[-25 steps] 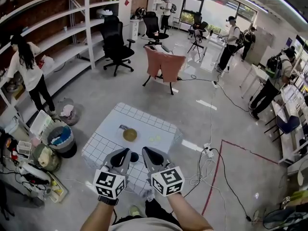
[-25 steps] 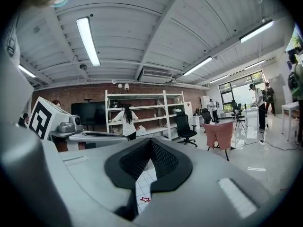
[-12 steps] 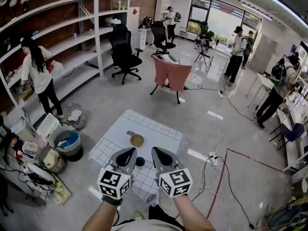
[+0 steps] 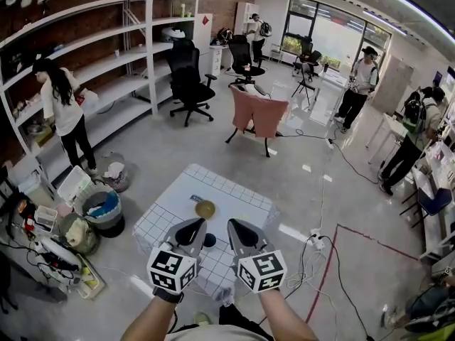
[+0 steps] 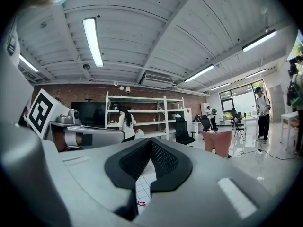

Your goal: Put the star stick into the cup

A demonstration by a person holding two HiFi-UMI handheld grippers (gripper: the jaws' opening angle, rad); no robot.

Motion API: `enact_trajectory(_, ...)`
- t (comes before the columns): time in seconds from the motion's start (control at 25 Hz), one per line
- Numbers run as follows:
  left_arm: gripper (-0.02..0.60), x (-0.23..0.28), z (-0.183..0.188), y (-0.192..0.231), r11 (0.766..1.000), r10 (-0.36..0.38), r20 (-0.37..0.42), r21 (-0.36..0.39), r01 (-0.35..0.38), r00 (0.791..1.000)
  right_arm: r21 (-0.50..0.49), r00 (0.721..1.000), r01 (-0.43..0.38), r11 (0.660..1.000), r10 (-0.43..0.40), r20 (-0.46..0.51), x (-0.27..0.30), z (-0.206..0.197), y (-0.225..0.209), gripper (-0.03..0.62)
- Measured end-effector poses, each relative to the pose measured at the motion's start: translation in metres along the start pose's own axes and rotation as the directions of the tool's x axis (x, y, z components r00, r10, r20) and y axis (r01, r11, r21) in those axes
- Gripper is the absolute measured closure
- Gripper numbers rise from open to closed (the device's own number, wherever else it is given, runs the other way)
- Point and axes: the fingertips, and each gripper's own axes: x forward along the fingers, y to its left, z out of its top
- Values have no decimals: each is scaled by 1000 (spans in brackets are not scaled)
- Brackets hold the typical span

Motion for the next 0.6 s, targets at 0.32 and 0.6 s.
enact_trajectory(0.32, 575, 7, 0, 2, 1000, 2, 4, -3, -2, 1000, 0, 1000, 8, 1000, -8, -4, 3, -3, -7, 583)
enact_trajectory(0.6, 575, 12, -6, 7, 1000, 5, 0, -12, -5, 1000, 0, 1000, 10, 1000, -10, -9, 8, -7, -12, 583)
